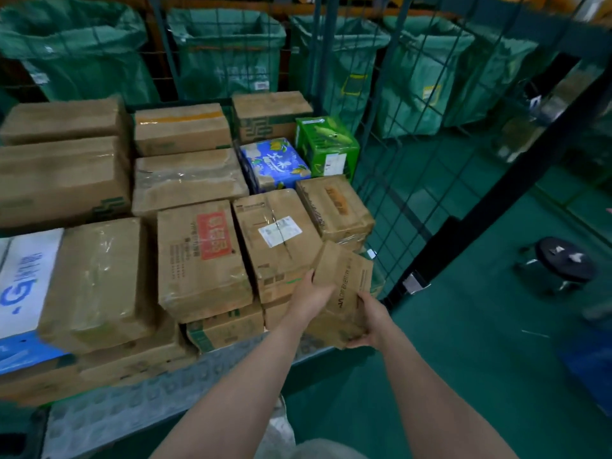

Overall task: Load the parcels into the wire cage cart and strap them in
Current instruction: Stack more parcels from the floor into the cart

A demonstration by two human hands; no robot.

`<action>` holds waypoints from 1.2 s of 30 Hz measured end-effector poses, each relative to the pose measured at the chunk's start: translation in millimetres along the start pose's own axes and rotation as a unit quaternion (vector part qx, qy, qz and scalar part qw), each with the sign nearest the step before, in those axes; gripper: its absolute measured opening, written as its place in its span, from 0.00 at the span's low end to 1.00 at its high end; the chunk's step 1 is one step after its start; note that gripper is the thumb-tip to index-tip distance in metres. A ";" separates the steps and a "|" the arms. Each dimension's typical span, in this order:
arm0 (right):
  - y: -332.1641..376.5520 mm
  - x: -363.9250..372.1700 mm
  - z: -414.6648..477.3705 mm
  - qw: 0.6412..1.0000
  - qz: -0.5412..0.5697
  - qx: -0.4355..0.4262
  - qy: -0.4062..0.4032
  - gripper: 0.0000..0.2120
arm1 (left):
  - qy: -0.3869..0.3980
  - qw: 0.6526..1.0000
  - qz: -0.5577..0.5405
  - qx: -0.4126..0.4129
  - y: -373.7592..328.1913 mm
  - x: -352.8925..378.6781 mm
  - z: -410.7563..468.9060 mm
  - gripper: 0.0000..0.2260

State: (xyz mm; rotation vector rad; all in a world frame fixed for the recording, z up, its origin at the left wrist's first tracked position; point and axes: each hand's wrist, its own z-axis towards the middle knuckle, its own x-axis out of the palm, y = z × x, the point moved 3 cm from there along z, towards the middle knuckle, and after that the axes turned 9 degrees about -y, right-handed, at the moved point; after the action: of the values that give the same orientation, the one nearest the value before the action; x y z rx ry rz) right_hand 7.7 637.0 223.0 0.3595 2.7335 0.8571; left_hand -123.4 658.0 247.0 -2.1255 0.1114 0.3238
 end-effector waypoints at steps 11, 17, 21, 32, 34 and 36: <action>37.3 -2.5 54.3 0.991 0.065 0.056 -0.099 0.28 | 0.084 0.987 0.136 0.030 -44.1 35.1 78.3 0.19; 46.6 -14.0 73.6 0.982 0.118 0.088 -0.120 0.27 | 0.147 0.971 0.184 0.036 -50.2 59.3 100.1 0.22; 60.4 -16.4 92.9 0.982 0.109 0.098 -0.119 0.25 | 0.142 0.972 0.184 0.038 -61.9 71.5 120.1 0.25; 106.2 -26.5 172.6 0.972 0.156 0.171 -0.048 0.20 | 0.102 0.982 0.154 -0.027 -77.9 125.0 200.1 0.21; 108.2 -26.8 189.1 0.966 0.166 0.196 -0.043 0.22 | 0.101 0.982 0.152 -0.040 -79.6 138.2 212.8 0.25; 109.0 -29.4 205.4 0.962 0.178 0.204 -0.041 0.21 | 0.099 0.983 0.147 -0.053 -80.3 152.9 227.6 0.25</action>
State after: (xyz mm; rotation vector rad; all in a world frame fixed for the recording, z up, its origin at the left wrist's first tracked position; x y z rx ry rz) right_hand 116.3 821.9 128.5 0.9685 2.7942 0.3250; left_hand -2.6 899.4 153.3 -2.2454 0.5377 0.2942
